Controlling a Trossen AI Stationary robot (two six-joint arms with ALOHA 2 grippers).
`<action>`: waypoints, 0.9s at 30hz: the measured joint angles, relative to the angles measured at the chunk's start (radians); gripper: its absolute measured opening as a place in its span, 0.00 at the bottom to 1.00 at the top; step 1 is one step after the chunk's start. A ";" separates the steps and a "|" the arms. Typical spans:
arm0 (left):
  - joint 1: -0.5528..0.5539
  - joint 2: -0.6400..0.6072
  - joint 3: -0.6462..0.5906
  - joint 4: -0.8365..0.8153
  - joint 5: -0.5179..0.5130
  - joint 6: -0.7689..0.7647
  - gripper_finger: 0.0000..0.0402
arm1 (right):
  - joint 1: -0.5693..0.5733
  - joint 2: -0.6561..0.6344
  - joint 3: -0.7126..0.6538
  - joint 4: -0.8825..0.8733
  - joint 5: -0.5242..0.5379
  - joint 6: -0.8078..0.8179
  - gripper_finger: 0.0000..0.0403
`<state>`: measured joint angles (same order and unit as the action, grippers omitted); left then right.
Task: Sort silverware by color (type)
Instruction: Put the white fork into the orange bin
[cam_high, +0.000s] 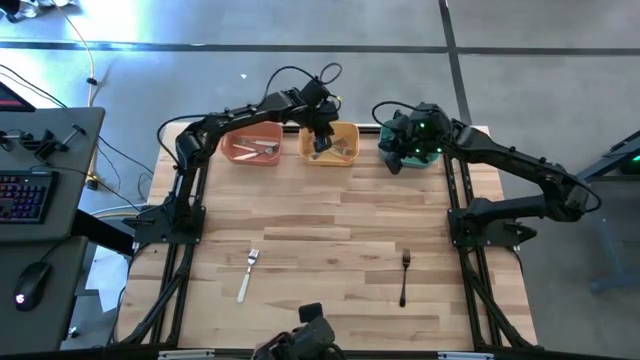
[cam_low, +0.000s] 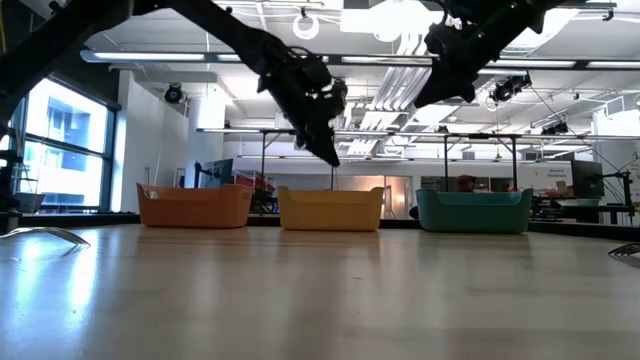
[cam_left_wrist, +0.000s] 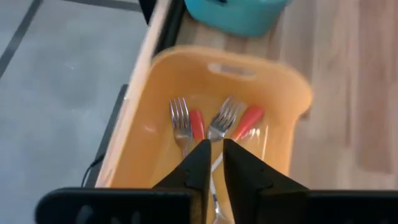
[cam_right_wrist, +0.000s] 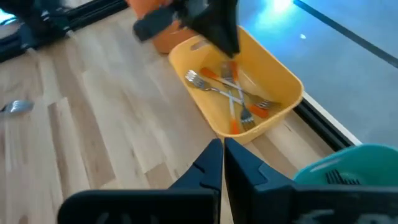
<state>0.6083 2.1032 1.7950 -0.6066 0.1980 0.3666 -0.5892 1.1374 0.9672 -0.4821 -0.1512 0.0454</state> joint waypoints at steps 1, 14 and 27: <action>0.000 -0.016 0.000 0.000 0.000 -0.026 0.06 | -0.002 0.000 0.000 0.000 -0.014 -0.020 0.00; -0.053 -0.135 0.001 -0.265 -0.004 -0.274 0.00 | -0.115 0.000 0.000 -0.047 -0.214 -0.228 0.00; -0.256 -0.220 -0.222 -0.214 -0.139 -0.608 0.00 | -0.184 0.002 0.000 -0.060 -0.383 -0.365 0.00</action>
<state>0.3526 1.8828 1.5730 -0.8205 0.0586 -0.2417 -0.7731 1.1389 0.9672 -0.5419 -0.5340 -0.3192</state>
